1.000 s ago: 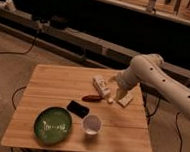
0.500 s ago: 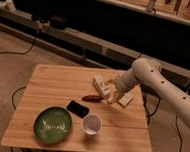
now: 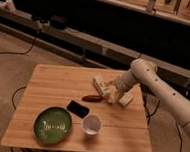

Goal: Place the pepper in the ceramic cup

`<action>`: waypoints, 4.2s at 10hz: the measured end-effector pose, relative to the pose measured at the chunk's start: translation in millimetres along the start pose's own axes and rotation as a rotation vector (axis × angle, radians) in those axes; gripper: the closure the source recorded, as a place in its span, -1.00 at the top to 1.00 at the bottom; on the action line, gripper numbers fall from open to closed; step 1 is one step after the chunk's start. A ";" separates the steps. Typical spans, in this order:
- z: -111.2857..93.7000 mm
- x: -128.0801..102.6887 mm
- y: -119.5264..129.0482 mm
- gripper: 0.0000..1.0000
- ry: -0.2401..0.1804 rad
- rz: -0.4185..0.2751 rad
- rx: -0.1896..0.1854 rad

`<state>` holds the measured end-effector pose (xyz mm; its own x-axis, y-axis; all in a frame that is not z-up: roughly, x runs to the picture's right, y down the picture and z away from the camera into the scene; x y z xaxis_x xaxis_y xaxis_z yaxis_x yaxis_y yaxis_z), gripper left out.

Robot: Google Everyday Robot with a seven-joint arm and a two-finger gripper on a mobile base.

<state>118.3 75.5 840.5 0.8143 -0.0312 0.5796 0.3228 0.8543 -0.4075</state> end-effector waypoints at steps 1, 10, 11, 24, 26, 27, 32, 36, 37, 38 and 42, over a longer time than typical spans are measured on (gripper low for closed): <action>4.8 -0.7 -6.9 0.30 -0.007 -0.018 0.002; 79.9 -28.7 -30.2 0.30 0.063 -0.104 -0.061; 83.1 -27.9 -29.1 0.30 0.069 -0.101 -0.063; 116.7 -5.8 -11.5 0.25 0.109 0.004 -0.140; 119.3 -1.0 -11.8 -0.10 0.121 0.015 -0.147; 119.9 0.8 -14.7 -0.26 0.133 0.012 -0.144; 118.3 7.9 -21.0 -0.31 0.206 -0.015 -0.130; 107.1 2.9 -23.5 -0.31 0.241 -0.067 -0.111; 97.4 -3.5 -22.4 -0.35 0.237 -0.088 -0.106; 83.2 -14.4 -22.6 -0.55 0.223 -0.119 -0.094; 31.8 -40.8 -12.3 -0.73 0.176 -0.208 -0.078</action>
<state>65.8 82.7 844.3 0.7955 -0.2975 0.5279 0.5228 0.7774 -0.3498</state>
